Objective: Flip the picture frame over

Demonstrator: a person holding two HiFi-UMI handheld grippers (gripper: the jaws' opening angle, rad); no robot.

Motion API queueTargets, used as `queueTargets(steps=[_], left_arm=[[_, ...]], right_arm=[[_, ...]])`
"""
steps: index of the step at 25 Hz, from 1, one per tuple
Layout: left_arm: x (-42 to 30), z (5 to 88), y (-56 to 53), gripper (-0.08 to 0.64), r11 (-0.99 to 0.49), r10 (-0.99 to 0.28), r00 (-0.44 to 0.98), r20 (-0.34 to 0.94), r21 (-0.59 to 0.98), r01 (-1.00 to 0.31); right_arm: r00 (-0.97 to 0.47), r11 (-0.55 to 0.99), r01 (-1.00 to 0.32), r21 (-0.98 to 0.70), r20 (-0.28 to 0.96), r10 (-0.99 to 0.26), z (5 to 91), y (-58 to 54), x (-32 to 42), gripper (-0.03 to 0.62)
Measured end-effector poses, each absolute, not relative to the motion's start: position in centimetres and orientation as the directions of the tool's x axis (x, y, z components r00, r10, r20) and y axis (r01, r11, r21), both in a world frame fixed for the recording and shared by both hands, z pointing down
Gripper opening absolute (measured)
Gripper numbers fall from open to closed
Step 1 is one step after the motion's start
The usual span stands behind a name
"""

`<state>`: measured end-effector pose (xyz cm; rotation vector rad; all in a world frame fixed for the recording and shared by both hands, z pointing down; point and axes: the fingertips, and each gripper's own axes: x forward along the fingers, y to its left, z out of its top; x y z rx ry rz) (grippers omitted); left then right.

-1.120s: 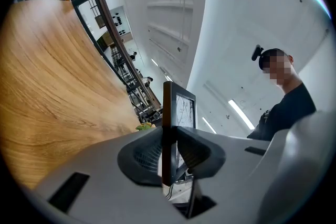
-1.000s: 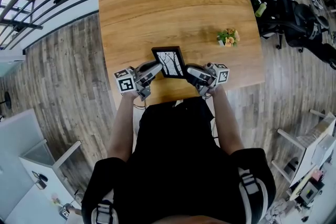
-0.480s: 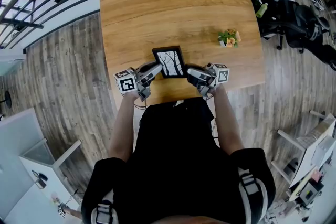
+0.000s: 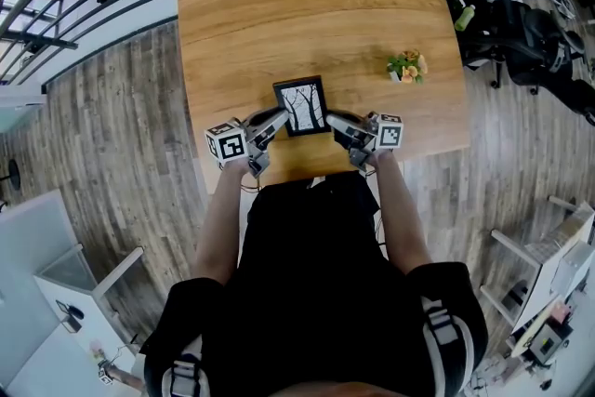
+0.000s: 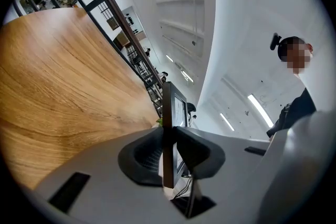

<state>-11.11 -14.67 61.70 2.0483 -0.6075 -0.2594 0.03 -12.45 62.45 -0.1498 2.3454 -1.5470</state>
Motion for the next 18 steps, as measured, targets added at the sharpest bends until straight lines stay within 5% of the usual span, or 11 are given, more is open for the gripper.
queueTargets(steps=[18], left_arm=[[-8.5, 66.8, -15.7, 0.094, -0.321, -0.524, 0.794, 0.308, 0.792, -0.52]], right_arm=[[-0.905, 0.346, -0.262, -0.901, 0.105, -0.412, 69.1, -13.2, 2.6, 0.08]])
